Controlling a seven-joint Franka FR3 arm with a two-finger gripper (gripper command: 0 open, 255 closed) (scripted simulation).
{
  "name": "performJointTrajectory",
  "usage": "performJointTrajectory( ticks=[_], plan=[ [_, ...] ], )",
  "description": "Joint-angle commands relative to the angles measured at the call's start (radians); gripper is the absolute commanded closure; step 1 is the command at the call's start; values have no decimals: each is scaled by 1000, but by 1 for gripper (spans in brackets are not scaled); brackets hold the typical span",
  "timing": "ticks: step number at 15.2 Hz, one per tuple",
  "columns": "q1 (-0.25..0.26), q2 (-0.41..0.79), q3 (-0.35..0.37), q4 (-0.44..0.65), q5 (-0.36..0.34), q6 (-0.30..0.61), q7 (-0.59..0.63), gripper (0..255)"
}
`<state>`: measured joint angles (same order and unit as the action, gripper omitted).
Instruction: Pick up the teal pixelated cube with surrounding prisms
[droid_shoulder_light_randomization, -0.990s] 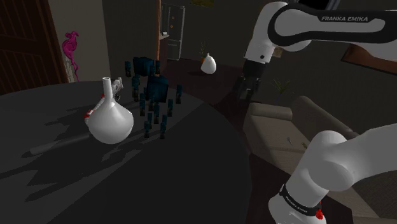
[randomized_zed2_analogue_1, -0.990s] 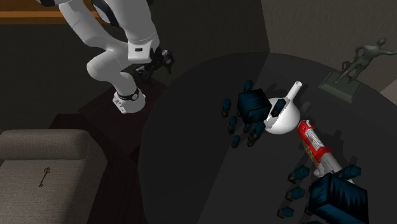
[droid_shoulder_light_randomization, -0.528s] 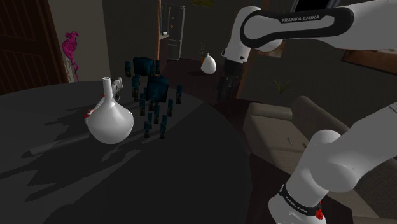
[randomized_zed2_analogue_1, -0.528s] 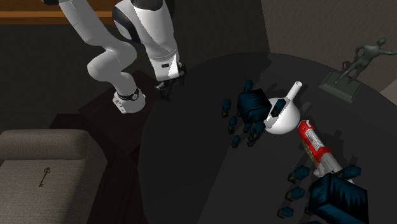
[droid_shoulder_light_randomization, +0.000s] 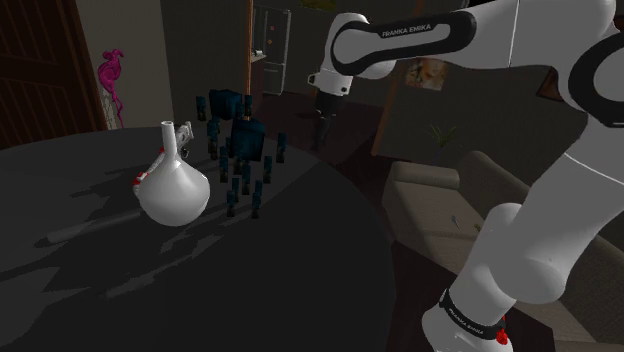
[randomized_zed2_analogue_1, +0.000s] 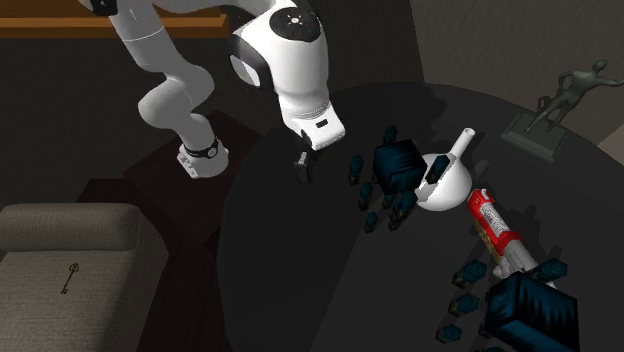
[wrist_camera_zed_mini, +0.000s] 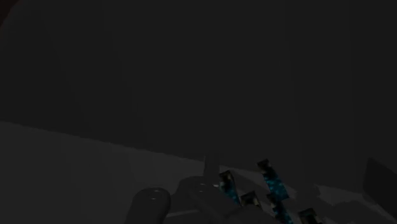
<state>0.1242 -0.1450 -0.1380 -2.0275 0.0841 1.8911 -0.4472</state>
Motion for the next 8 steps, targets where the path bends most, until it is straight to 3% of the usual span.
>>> performJointTrajectory(
  ticks=[1,8],
  plan=[
    [16,71,6,66,5,13,-67,0],
    [49,309,44,327,11,17,-278,0]
  ],
)
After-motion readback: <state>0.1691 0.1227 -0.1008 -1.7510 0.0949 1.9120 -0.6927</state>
